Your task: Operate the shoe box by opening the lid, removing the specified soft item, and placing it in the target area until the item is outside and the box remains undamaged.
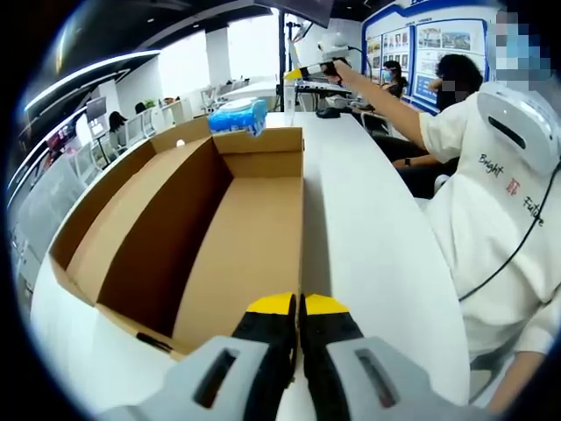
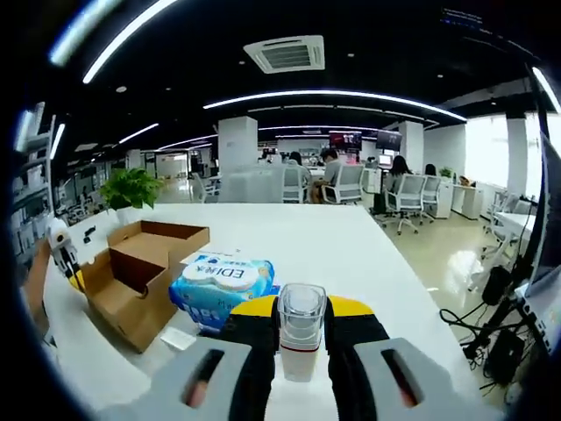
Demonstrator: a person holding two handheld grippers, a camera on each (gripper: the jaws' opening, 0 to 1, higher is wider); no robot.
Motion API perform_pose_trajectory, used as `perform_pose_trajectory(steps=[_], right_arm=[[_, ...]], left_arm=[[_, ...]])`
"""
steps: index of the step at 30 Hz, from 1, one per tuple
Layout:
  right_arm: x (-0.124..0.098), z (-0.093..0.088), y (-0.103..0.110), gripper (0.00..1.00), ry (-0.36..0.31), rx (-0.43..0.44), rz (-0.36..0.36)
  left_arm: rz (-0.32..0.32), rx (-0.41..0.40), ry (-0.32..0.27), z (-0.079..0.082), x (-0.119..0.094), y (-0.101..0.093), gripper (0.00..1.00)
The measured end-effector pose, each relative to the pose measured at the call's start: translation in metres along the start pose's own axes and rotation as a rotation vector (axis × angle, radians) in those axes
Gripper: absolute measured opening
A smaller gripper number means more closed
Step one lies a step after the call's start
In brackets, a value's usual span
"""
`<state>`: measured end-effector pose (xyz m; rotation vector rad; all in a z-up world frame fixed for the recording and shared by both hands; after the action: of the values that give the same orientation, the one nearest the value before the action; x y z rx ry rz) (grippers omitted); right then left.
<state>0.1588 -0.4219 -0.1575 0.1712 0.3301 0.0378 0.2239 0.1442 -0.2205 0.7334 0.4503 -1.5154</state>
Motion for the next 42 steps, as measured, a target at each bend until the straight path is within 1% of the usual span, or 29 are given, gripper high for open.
perform_pose_trajectory(steps=[3,5,10,16,22,27,33,34,37,42], right_arm=[[0.004,-0.008,-0.006,0.19,0.008,0.012,-0.003],[0.005,-0.012,-0.005,0.19,0.007,0.013,0.006],[0.014,-0.02,-0.009,0.19,0.017,-0.041,-0.011],[0.02,-0.025,-0.012,0.19,0.055,-0.068,0.014],[0.026,-0.028,-0.018,0.19,0.068,-0.064,0.01],[0.025,-0.026,-0.021,0.19,0.051,-0.066,-0.017],[0.026,-0.03,-0.022,0.19,0.07,-0.07,-0.011],[0.026,-0.031,-0.021,0.19,0.077,-0.06,-0.004],[0.027,-0.032,-0.02,0.19,0.075,-0.063,-0.001],[0.03,-0.033,-0.023,0.19,0.076,-0.043,0.008]], left_arm=[[-0.001,-0.001,0.001,0.0,0.0,0.0,0.01],[0.0,0.0,0.0,0.0,0.0,0.0,0.01],[0.002,0.001,-0.001,0.0,0.0,0.0,0.01],[0.004,0.003,-0.002,0.0,0.0,-0.001,0.01],[0.0,-0.003,0.002,0.001,0.001,-0.001,0.01],[0.001,-0.003,0.002,0.0,0.0,0.0,0.01],[0.0,-0.003,0.002,0.0,0.0,0.0,0.01],[0.0,-0.003,0.002,0.0,0.0,0.0,0.01],[-0.001,-0.004,0.002,0.0,0.0,0.0,0.01],[0.0,-0.004,0.003,0.0,0.0,0.0,0.01]])
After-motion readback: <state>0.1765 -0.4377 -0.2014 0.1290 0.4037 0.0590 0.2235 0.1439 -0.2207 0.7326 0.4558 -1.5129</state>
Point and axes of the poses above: the point that each gripper's makers call its tool centre point, and the gripper's own axes: x roughly forward along the fingers, y roughly to its left, z roughly out of its top, the point moved 10 cm from there along -x, roughly backward along the fingers, and after that the axes turned 11 degrees about x, right-handed, at the moved point
